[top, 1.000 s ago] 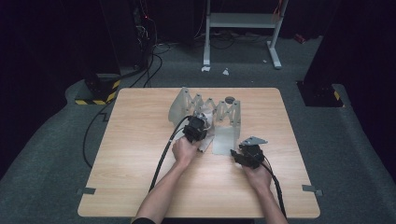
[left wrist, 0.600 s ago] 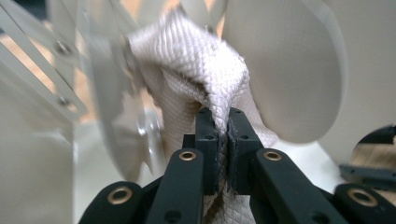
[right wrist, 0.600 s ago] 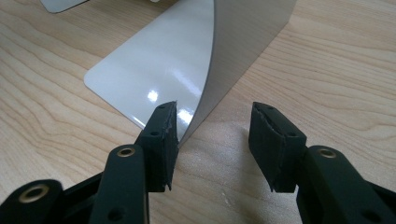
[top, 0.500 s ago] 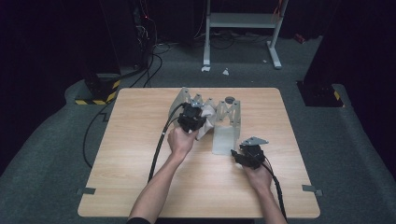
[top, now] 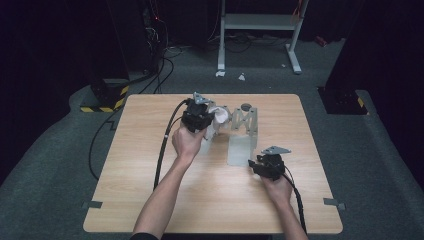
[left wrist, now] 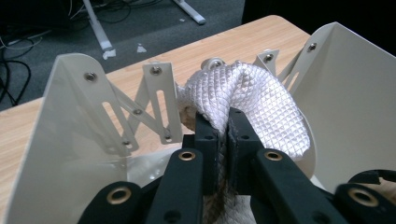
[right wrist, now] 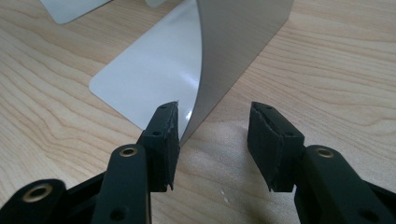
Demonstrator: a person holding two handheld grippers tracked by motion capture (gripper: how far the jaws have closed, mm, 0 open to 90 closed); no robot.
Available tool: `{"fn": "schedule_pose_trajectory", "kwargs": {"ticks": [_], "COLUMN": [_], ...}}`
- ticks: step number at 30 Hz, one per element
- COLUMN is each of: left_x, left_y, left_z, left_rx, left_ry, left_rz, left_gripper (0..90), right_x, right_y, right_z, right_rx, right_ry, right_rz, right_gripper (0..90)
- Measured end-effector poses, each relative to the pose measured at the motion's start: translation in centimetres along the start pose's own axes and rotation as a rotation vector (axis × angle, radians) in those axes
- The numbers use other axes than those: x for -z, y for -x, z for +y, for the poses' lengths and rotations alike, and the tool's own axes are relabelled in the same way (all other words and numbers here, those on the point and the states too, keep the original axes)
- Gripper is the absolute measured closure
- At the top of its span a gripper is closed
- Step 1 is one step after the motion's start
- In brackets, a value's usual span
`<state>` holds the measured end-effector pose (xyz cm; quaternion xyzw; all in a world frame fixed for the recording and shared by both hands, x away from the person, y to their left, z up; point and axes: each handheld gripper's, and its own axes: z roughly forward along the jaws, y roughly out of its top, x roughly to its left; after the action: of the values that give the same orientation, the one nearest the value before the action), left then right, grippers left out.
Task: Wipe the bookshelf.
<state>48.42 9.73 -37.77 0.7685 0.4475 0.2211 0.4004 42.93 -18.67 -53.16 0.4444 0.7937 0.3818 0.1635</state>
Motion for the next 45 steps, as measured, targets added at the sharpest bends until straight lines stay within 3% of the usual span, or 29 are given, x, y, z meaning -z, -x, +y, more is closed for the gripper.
{"fn": "schedule_pose_trajectory", "kwargs": {"ticks": [2,6,9,13,16,22,31,38,41,45], "left_x": [0.0,1.0,0.4,-2.5,-3.3,-4.6,-7.1,-9.1,-8.9,-7.2], "left_y": [-0.3,0.0,0.9,1.6,2.6,2.3,2.7,1.9,1.8,2.5], "left_z": [-0.1,0.1,-0.5,-1.7,-2.2,-3.0,-5.1,-7.2,-6.8,-5.1], "left_rx": [0.021,0.011,-0.028,-0.027,-0.090,-0.065,-0.072,-0.021,-0.007,-0.010], "left_ry": [-0.001,0.051,0.011,-0.048,-0.076,-0.097,-0.161,-0.232,-0.213,-0.134], "left_rz": [-0.013,-0.012,-0.026,-0.044,-0.020,-0.030,-0.040,-0.045,-0.069,-0.112], "left_gripper": [84.3,84.3,84.4,84.4,84.4,84.4,84.4,84.4,84.3,84.4], "right_x": [0.0,0.0,-0.2,-0.2,-0.2,-0.2,-0.2,-0.2,-0.2,-0.2], "right_y": [0.0,0.0,0.0,-0.1,-0.2,-0.3,-0.5,-0.5,-0.5,-0.4], "right_z": [0.0,0.0,0.1,0.1,0.1,0.1,0.1,0.1,0.1,0.1], "right_rx": [0.003,0.002,0.006,0.016,0.023,0.032,0.037,0.045,0.048,0.041], "right_ry": [-0.001,-0.001,-0.002,-0.005,-0.004,-0.007,-0.011,-0.012,-0.011,-0.012], "right_rz": [-0.002,-0.002,-0.004,-0.013,-0.016,-0.023,-0.029,-0.024,-0.023,-0.016], "right_gripper": [53.7,53.6,53.9,53.7,53.4,53.4,53.5,53.5,53.5,53.6]}}
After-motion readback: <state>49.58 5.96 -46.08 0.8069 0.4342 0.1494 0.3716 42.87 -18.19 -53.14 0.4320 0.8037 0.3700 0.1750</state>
